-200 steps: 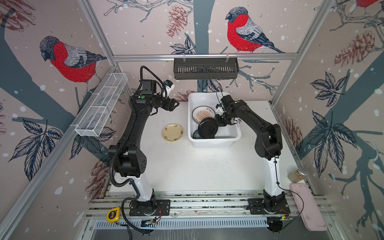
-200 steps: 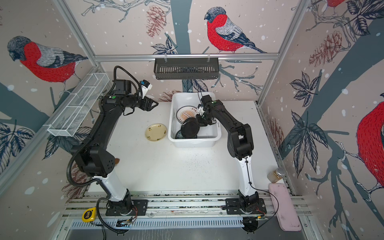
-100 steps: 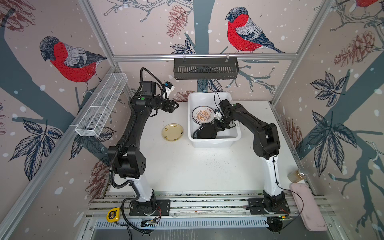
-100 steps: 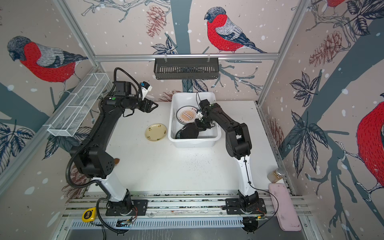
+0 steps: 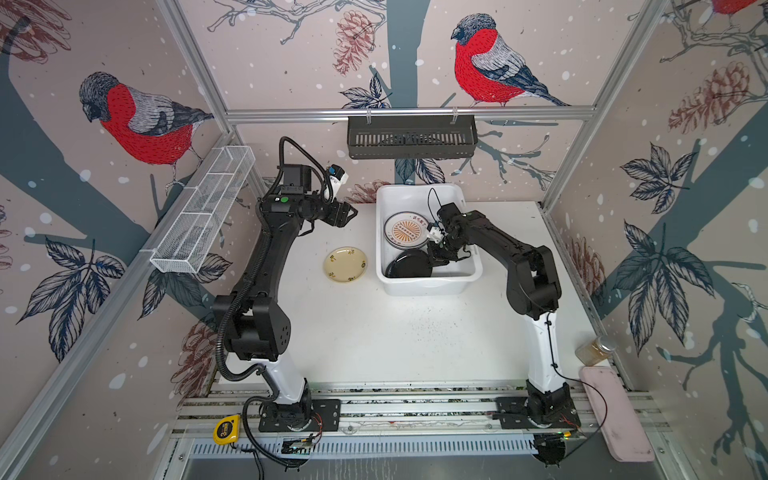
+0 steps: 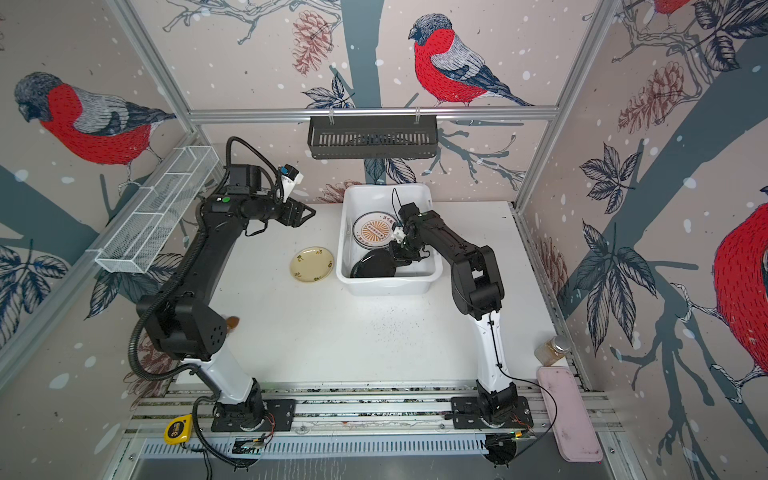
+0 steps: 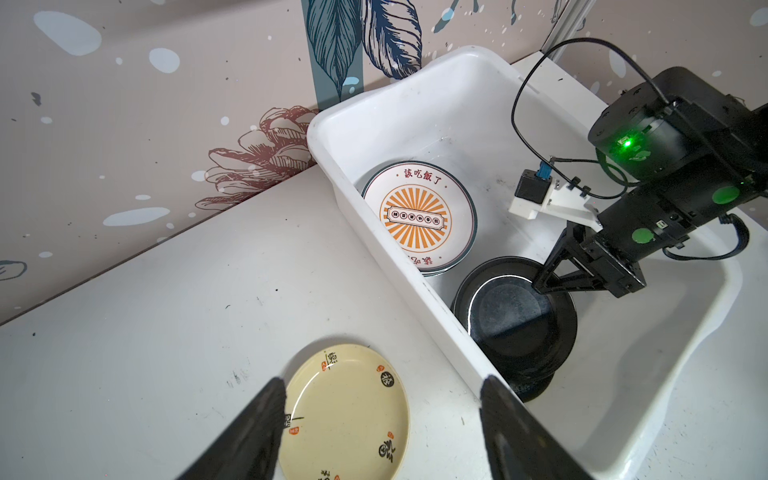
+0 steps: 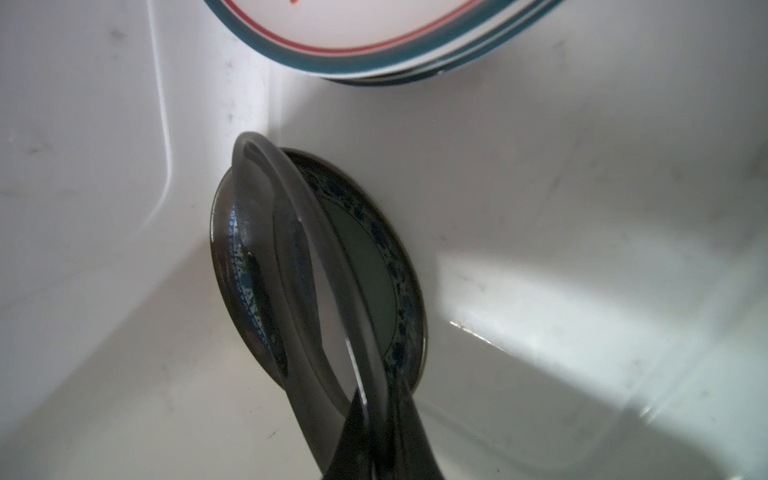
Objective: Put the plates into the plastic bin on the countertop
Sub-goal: 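Lower the black plate into the bin with the right gripper while the left withdraws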
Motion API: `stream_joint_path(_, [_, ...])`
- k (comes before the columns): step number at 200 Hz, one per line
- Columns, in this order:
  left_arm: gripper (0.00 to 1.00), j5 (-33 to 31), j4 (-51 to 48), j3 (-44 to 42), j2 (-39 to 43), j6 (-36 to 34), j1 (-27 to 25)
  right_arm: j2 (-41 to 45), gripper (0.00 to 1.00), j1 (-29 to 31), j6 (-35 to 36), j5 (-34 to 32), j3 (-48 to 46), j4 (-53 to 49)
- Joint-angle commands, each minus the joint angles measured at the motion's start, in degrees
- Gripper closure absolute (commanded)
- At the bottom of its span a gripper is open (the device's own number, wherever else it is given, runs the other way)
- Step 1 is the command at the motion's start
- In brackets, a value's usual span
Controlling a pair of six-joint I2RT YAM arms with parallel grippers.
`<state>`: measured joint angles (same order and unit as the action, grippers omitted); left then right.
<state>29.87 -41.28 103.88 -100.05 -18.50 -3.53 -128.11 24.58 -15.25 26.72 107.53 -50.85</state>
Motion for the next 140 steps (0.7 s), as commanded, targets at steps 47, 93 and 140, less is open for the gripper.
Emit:
stream_joint_path(47, [0.26, 1.0, 2.3, -2.4, 2.3, -0.6, 0.2, 0.7, 0.84, -0.2, -0.1, -3.7, -1.8, -0.4])
stream_joint_path(93, [0.27, 1.3, 3.1, -4.2, 3.5, -0.5, 0.2, 0.9, 0.81, -0.2, -0.2, -4.0, -2.1, -0.2])
stream_joint_path(140, [0.26, 1.4, 3.6, -5.2, 4.0, -0.6, 0.3, 1.3, 0.77, -0.2, -0.5, -4.1, -3.1, 0.2])
